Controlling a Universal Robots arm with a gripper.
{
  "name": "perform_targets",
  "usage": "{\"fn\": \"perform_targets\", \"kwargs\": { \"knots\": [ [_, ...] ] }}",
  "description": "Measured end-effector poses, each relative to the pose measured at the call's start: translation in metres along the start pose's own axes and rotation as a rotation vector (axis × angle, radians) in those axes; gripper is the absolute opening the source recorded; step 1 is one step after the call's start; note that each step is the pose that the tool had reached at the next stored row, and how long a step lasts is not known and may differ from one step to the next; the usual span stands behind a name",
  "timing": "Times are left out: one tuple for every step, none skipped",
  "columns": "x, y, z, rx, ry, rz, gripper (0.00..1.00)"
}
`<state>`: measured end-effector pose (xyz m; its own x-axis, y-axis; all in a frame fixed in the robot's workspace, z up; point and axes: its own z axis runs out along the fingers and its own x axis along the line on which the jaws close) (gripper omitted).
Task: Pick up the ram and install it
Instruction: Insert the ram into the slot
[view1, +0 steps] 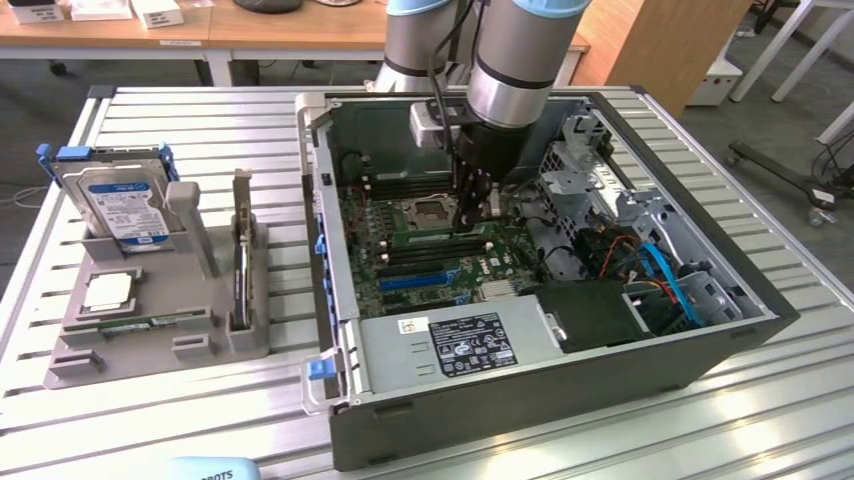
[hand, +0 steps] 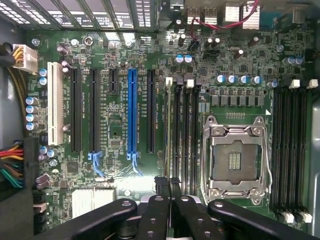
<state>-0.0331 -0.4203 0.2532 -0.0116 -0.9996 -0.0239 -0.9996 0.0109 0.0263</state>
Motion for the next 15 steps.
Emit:
{"fn": "perform_targets", "kwargs": {
  "knots": [
    [0.0,0.0,0.0009,0.0,0.0,0.0,0.11],
    [0.0,0.0,0.0016,0.0,0.0,0.0,0.11],
    [0.0001,0.0001,0.0024,0.0,0.0,0.0,0.11],
    [0.0001,0.0001,0.0031,0.0,0.0,0.0,0.11],
    [0.0001,0.0001,0.0035,0.0,0.0001,0.0,0.11],
    [0.0001,0.0001,0.0035,-0.0001,0.0003,0.0,0.11],
    [0.0001,0.0001,0.0037,-0.0001,0.0003,0.0,0.11],
    [0.0001,0.0001,0.0045,0.0001,-0.0002,0.0,0.11],
    [0.0001,0.0001,0.0054,0.0,-0.0001,0.0,0.11],
    [0.0001,0.0001,0.0062,0.0,0.0,0.0,0.11],
    [0.0002,0.0,0.007,0.0001,-0.0001,0.0,0.11],
    [0.0002,0.0,0.0075,0.0,0.0,0.0,0.11],
    [0.0002,0.0001,0.0075,-0.0001,0.0004,0.0,0.11],
    [0.0002,0.0001,0.0078,-0.0001,0.0003,0.0,0.11],
    [0.0002,0.0,0.0084,0.0001,-0.0001,0.0,0.11]
  ]
}}
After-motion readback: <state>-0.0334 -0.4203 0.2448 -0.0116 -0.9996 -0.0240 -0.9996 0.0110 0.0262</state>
